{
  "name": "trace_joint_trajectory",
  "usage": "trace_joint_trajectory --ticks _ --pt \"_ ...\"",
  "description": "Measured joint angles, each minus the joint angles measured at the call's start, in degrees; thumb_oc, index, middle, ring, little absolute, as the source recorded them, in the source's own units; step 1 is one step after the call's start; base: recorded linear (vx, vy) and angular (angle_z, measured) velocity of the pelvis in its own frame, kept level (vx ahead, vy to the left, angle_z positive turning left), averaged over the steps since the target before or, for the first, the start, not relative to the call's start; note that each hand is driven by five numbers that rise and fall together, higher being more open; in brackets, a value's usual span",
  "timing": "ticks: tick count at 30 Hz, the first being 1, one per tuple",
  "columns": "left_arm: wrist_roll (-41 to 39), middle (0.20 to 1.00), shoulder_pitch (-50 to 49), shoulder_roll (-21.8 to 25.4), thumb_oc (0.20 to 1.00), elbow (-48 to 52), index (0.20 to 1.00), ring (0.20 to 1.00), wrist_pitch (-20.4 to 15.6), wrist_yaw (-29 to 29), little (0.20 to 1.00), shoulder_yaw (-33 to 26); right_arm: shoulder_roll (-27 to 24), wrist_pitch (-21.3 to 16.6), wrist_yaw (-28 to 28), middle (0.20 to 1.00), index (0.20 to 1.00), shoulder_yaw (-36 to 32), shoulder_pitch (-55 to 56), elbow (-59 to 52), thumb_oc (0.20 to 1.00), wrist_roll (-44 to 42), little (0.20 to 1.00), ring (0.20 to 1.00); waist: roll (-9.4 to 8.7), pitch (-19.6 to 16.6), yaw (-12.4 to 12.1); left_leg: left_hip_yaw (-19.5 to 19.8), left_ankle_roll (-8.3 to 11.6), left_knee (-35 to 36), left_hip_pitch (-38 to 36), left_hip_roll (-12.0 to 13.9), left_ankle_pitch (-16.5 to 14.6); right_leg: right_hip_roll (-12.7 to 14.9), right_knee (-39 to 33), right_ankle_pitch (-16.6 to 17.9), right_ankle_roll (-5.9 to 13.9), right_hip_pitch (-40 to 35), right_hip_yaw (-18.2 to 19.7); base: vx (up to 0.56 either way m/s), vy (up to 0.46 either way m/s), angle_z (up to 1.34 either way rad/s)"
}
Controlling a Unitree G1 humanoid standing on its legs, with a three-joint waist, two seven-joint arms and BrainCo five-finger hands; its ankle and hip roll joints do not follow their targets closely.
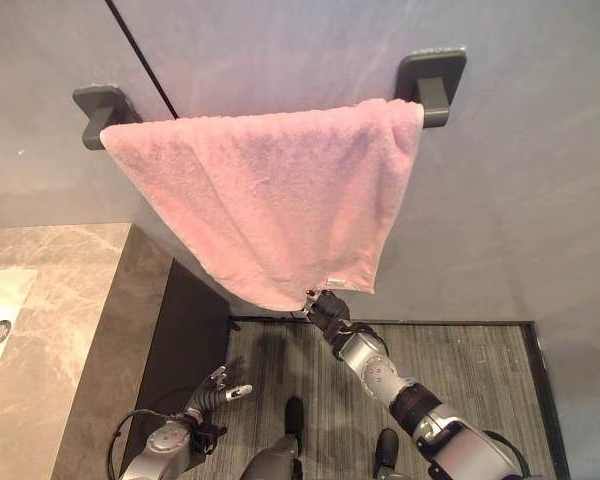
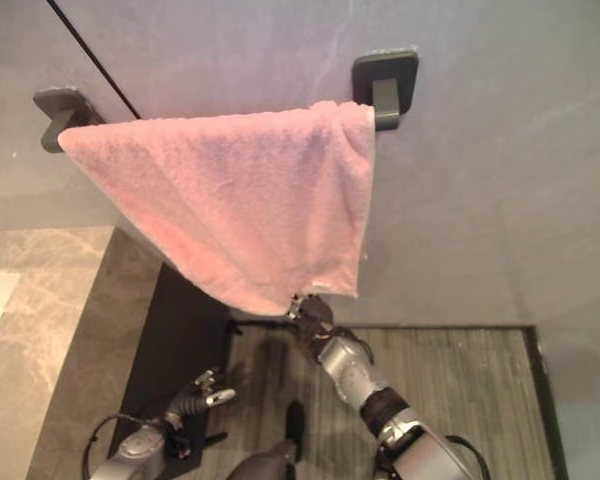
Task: Put brush and paste in cup on sink, flatten towel.
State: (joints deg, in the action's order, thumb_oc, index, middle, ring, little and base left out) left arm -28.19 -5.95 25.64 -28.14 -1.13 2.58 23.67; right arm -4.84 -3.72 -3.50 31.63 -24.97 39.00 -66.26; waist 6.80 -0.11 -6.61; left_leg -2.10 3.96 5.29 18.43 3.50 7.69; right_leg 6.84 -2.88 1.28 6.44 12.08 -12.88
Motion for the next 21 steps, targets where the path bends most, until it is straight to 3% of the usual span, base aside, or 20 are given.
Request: trace_joint_trajectory --ticks 13,14,15,16,21 --pt "0.1 1.0 0.1 0.0 1.0 0.0 1.0 1.0 0.0 0.0 1.0 0.1 0.3 0.1 1.0 0.2 0.2 -0.2 -0.7 3.4 0.2 0.3 0.2 0.2 0.03 -0.1 -0.6 0.1 0.03 0.0 0.0 0.0 0.1 0.0 0.0 0.0 0.0 0.0 0.0 0.0 0.0 0.0" --pt "0.1 1.0 0.1 0.0 1.0 -0.2 1.0 1.0 0.0 0.0 1.0 0.1 0.3 0.1 1.0 0.379 0.379 -0.2 -0.7 3.7 0.379 0.4 0.379 0.379 0.03 -0.1 -0.6 0.1 0.03 0.0 0.0 0.0 0.1 0.0 0.0 0.0 0.0 0.0 0.0 0.0 0.0 0.0" --pt "0.1 1.0 0.2 0.0 1.0 -0.5 1.0 1.0 0.0 0.0 1.0 0.1 0.4 0.2 1.0 0.642 0.642 -0.2 -0.8 4.2 0.642 1.0 0.642 0.642 0.04 -0.1 -0.6 0.1 0.02 0.0 -0.1 0.0 0.1 0.0 0.0 0.0 0.0 -0.1 0.0 0.0 0.0 0.0" --pt "0.1 1.0 0.5 -0.1 1.0 -2.1 1.0 1.0 0.0 0.0 1.0 0.1 0.5 0.4 1.1 1.0 1.0 -0.4 -1.0 4.8 1.0 1.9 1.0 1.0 0.11 -0.3 -0.6 0.1 0.02 0.0 -0.2 0.0 0.1 0.0 0.0 0.0 0.0 -0.2 0.0 0.0 0.0 0.0" --pt "0.6 1.0 1.3 -0.2 1.0 -3.5 1.0 1.0 0.0 0.1 1.0 0.2 0.5 1.3 1.1 1.0 1.0 -1.1 -1.1 5.6 1.0 2.6 1.0 1.0 0.31 -1.4 -1.2 0.1 0.03 0.0 -0.4 0.0 0.1 0.0 0.0 0.0 0.0 -0.5 -0.1 0.0 0.0 0.0"
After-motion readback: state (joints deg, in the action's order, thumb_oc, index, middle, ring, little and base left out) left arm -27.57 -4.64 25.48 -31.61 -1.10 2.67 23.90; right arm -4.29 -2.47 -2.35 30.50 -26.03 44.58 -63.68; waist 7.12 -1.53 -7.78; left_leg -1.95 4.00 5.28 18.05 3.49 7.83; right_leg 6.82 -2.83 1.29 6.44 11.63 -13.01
